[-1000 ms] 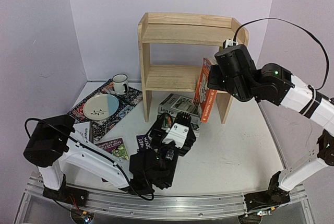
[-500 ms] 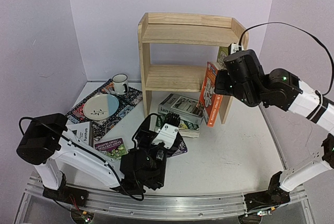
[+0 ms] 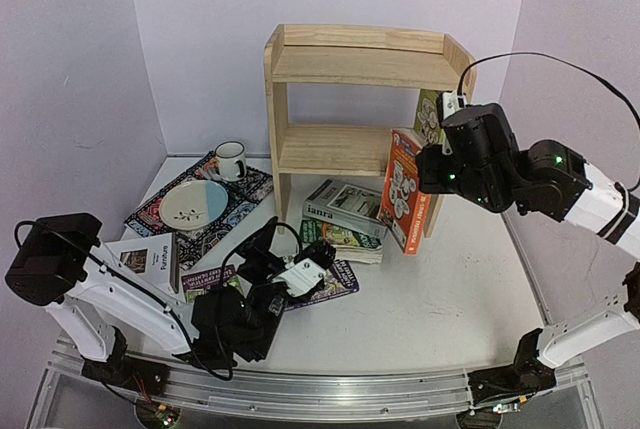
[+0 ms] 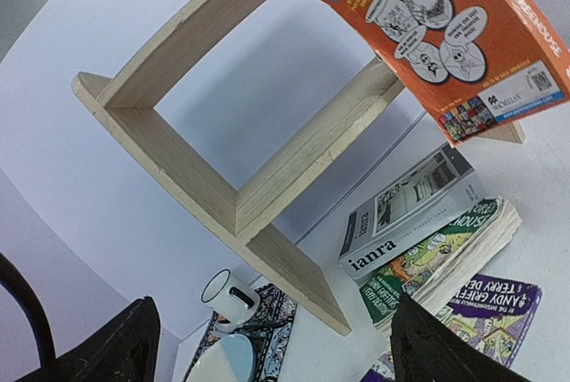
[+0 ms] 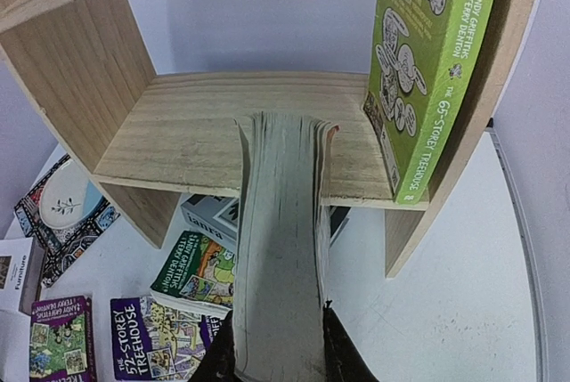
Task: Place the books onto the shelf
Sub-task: Place the book on the shelf.
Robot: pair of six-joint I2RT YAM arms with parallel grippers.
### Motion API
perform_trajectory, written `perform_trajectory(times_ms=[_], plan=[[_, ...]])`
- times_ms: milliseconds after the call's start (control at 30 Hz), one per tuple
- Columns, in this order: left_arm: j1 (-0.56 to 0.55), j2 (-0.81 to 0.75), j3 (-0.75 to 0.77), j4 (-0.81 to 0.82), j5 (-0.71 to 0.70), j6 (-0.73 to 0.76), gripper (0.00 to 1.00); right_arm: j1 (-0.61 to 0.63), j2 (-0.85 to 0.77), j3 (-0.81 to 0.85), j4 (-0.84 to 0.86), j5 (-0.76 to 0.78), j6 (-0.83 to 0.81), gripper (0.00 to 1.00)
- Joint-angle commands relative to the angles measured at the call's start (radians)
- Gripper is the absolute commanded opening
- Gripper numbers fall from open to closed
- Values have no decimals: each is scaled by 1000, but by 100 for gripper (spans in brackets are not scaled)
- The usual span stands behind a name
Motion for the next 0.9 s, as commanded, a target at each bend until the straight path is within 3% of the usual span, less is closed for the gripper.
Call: perform_trajectory(times_ms=[0,100,167,233,300,367,533,867], plan=[[11,-23,-26,121,64,70,93,-3,-69,-8,73,27,-53,0],[39,-80,-45,23,84,-41,94,-3,-81,-14,73,23,-62,0],[74,-205,-41,-317,161,-296,95,-3,-85,-17,74,11,-67,0],[137,-344,-31,-635,328,-586,97,-2,-89,-22,73,-4,-73,0],[186,-457,-77,-687,429,-700,99,-2,-96,-28,73,-10,-76,0],[192,-512,-98,-699,418,-713,100,-2,-104,-37,73,-16,-84,0],[205,-531,-57,-871,390,-813,99,-2,-121,-52,73,-39,-144,0],[414,-642,-60,-1059,631,-1162,100,-3,-166,-81,102,-28,-252,0]])
